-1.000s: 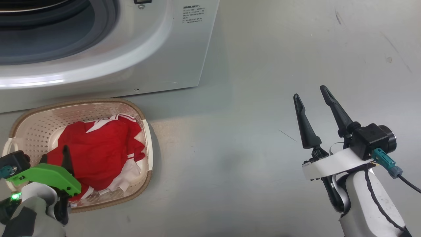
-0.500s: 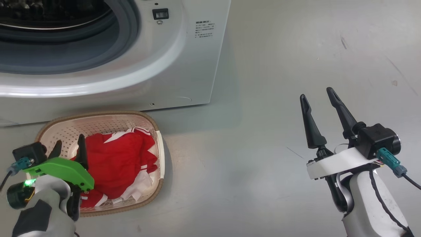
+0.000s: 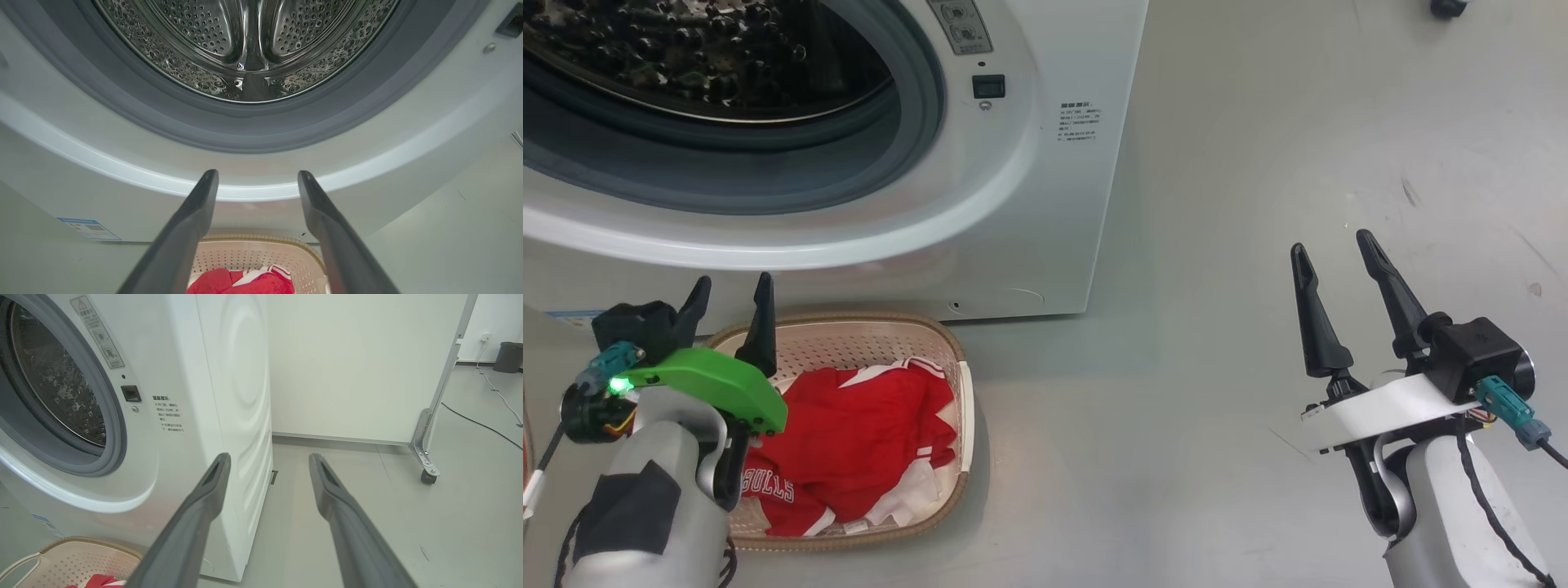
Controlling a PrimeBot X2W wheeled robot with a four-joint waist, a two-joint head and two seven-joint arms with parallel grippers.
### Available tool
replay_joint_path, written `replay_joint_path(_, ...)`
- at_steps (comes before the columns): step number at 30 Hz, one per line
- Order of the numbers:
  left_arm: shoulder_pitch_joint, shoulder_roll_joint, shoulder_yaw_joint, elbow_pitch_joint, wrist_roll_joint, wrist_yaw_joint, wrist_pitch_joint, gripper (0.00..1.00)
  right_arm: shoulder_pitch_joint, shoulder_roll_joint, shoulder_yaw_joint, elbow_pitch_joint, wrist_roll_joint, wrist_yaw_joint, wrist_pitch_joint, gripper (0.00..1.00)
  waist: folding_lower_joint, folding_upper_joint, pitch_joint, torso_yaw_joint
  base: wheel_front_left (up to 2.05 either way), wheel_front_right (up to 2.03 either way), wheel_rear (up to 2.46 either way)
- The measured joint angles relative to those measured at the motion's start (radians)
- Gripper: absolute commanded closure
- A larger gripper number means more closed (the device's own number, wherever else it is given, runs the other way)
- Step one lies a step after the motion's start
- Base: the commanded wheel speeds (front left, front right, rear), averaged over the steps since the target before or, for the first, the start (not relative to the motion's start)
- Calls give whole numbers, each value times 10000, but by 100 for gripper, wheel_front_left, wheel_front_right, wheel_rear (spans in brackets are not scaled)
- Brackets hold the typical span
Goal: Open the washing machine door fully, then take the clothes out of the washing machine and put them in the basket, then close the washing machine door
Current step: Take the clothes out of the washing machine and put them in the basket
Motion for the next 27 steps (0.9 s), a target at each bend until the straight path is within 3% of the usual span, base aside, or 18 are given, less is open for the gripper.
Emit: replay_joint_path(27, 2558, -213, 844, -4050, 1143, -29, -29, 0, 1182, 33, -259, -96, 174, 0, 0, 0, 0, 0, -1922, 1051, 0, 0, 0)
